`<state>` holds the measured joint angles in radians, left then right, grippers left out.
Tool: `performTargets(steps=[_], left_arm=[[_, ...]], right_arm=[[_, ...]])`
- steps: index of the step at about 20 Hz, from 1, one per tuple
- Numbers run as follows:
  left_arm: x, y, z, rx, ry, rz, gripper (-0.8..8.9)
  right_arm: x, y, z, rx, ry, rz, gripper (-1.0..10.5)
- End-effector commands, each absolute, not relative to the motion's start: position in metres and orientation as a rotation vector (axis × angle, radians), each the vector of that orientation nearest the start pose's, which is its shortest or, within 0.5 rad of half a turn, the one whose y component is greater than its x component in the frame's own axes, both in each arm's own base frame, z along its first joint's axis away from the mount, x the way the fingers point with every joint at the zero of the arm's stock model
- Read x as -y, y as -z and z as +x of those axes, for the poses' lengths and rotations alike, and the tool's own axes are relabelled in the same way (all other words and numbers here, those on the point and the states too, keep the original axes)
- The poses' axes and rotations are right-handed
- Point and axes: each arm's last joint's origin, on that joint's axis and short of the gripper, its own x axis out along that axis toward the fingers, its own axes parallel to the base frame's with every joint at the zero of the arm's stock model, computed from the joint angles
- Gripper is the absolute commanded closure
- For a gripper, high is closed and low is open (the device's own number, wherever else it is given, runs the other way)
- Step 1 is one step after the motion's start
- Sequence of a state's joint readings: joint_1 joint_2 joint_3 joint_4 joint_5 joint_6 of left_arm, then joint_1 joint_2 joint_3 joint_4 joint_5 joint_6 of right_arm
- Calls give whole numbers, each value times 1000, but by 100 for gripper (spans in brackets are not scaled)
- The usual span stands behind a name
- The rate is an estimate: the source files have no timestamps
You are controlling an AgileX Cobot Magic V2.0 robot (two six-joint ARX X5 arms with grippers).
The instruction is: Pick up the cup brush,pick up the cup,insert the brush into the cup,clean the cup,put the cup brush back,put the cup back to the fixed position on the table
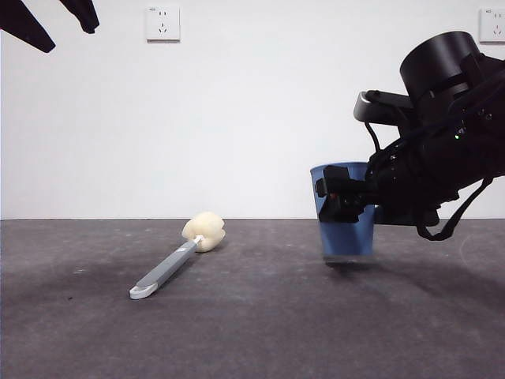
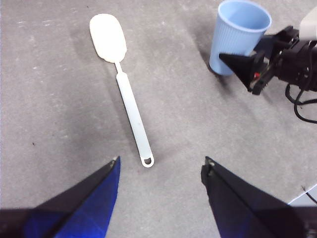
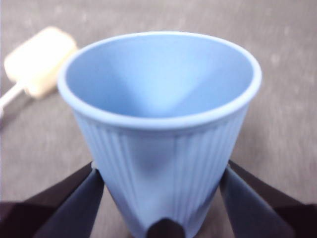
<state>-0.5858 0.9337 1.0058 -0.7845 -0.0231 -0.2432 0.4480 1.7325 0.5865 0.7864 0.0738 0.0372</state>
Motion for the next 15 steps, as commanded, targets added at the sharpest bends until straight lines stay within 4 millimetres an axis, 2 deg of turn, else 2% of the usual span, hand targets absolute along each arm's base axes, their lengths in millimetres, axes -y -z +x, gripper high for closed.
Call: performTargets(steps=[1, 6, 7, 11, 15], left_arm=[[97, -328, 147, -745, 455, 1, 529], [97, -328, 148, -739, 432, 9, 529], [97, -328, 148, -740, 431, 10, 529], [97, -328, 148, -739, 431, 10, 529], [97, -328, 147, -740, 432, 10, 529]], right_arm=[[-129, -119, 281, -383, -377, -73, 964], [-130, -109, 280, -423, -405, -96, 962], [-130, -108, 279, -435, -405, -99, 931], [-129, -101, 275, -519, -399, -113, 661], [-128, -99, 273, -559, -391, -103, 557]])
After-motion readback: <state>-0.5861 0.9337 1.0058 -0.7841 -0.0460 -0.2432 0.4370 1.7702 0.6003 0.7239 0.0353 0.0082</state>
